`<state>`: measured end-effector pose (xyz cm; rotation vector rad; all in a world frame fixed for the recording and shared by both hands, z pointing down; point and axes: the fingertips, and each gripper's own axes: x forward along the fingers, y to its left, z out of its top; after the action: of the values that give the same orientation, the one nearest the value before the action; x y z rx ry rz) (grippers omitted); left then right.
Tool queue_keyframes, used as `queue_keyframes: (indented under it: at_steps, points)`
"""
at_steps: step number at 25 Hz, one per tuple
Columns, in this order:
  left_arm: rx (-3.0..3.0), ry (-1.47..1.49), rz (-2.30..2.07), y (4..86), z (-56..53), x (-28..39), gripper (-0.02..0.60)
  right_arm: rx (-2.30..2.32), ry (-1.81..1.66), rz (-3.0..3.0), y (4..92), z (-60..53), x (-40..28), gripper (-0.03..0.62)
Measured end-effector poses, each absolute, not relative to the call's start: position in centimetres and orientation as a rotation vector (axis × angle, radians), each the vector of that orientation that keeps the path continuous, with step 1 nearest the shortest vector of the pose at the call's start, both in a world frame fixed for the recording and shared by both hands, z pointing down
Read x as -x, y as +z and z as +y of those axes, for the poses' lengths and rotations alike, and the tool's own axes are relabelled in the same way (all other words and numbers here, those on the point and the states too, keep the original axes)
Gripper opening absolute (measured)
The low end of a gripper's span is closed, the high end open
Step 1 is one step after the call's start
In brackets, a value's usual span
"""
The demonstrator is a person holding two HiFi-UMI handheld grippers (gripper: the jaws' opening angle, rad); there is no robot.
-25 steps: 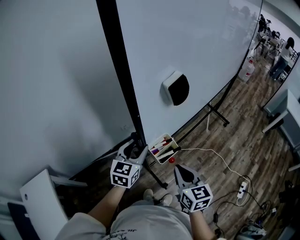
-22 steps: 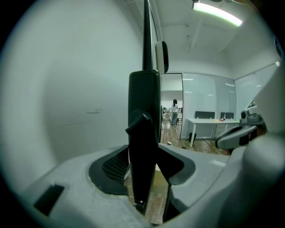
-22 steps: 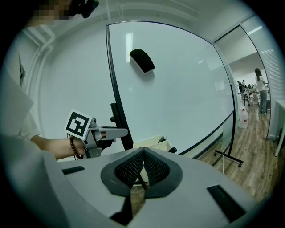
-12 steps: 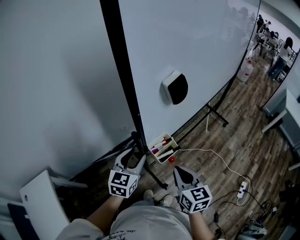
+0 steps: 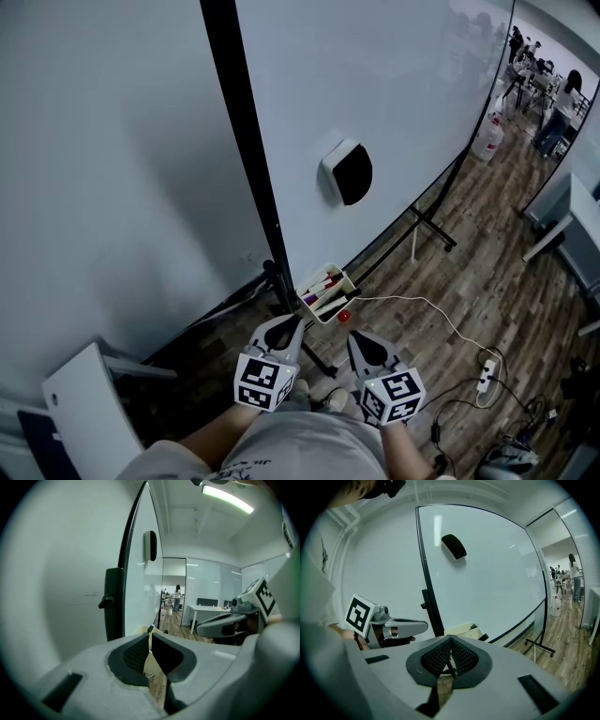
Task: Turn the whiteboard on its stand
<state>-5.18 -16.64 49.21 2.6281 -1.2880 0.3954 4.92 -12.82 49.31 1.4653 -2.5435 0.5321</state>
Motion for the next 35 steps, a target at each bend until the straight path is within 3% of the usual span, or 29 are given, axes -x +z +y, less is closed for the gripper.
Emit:
queue_keyframes:
  at_steps: [3, 10, 35]
  points:
    - [-2.635, 0.36, -1.26, 48.8, -16.2, 3.5, 0.011, -1.474, 0.526, -2.542, 49.2, -12.7, -5.0, 0.006]
    - [-2.682, 0.336, -1.189, 48.7, -15.4, 0.7, 0.011, -1.5, 0.519, -2.513, 49.3, -12.5, -5.4, 0.006]
    - [-2.695, 0.374, -1.141, 49.5, -14.8, 0.2, 0.011, -1.523, 0.5, -2.494, 49.1, -12.7, -5.8, 0.006]
